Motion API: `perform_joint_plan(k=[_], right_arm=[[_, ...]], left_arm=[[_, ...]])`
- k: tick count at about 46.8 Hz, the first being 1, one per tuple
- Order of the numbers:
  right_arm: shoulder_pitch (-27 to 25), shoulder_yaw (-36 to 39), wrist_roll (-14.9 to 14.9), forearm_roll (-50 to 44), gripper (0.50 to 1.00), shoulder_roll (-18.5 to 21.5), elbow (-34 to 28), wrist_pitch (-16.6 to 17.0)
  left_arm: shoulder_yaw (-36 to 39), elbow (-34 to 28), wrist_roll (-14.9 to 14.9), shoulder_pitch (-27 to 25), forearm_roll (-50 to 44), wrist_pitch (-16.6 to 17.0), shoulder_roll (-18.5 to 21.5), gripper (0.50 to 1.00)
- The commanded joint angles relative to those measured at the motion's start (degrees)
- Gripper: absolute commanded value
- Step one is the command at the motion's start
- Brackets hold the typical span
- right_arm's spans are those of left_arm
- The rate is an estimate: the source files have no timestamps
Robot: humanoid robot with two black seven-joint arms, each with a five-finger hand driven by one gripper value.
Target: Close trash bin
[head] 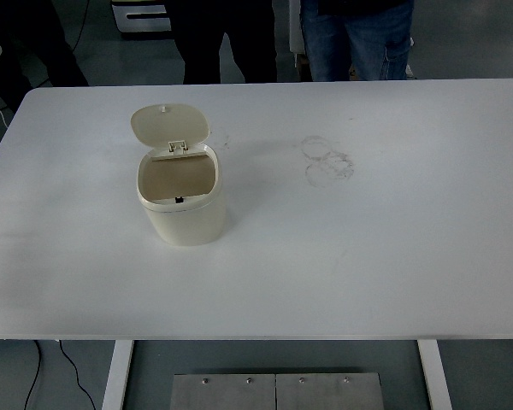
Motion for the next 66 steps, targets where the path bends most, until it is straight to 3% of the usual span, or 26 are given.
perform_joint_plan(k=[1,66], right_arm=[[0.0,0.0,0.0,0.0,0.989,0.0,0.0,0.0],[0.0,0.0,0.0,0.0,0.989,0.0,0.0,0.0]], left_arm=[[0.1,0.0,0.0,0.0,-0.1,0.2,0.0,1.000],[-1.2,0.0,0.2,-0.6,0.0,-0.9,0.0,1.000]])
